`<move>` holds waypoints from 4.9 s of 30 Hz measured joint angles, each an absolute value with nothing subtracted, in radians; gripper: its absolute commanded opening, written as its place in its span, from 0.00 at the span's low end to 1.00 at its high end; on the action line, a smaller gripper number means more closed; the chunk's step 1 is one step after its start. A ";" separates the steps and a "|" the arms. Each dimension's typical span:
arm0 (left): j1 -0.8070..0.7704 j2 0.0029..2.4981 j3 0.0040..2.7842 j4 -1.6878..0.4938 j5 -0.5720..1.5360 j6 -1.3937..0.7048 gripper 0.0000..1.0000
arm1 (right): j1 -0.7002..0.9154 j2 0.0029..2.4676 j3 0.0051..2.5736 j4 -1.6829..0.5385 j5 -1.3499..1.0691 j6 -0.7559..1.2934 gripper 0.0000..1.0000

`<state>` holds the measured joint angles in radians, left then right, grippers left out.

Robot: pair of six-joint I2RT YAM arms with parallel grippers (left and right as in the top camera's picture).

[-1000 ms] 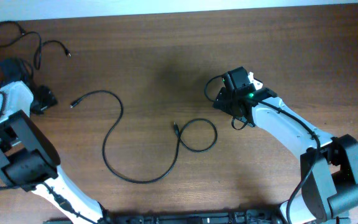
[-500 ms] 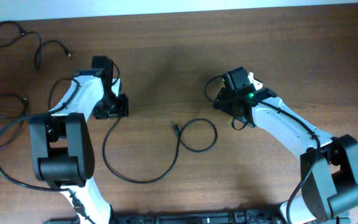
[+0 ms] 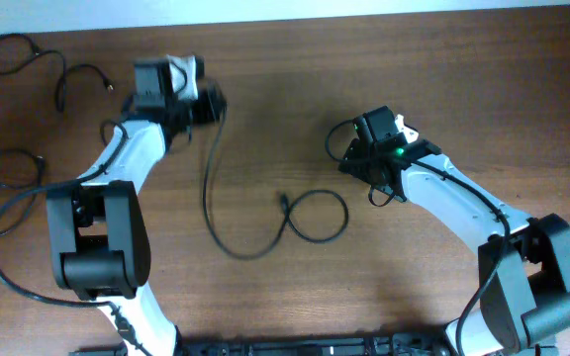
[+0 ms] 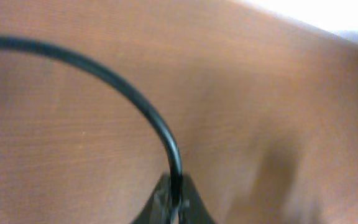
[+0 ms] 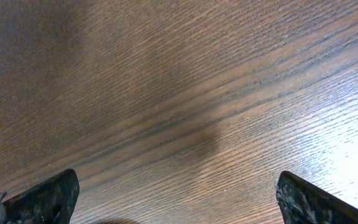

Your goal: Untangle cables

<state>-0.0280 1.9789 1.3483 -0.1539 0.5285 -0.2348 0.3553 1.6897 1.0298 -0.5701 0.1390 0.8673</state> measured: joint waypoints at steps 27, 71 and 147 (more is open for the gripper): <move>-0.157 1.951 1.219 -0.622 -0.076 -0.225 0.00 | 0.355 1.694 1.030 -0.571 0.139 0.868 0.99; 0.507 1.908 1.439 -0.752 -0.073 -0.411 0.39 | 0.355 1.694 1.030 -0.571 0.139 0.868 0.99; 0.128 1.360 1.816 -1.269 0.495 0.047 0.99 | 0.339 1.066 1.176 -1.082 0.128 0.606 0.99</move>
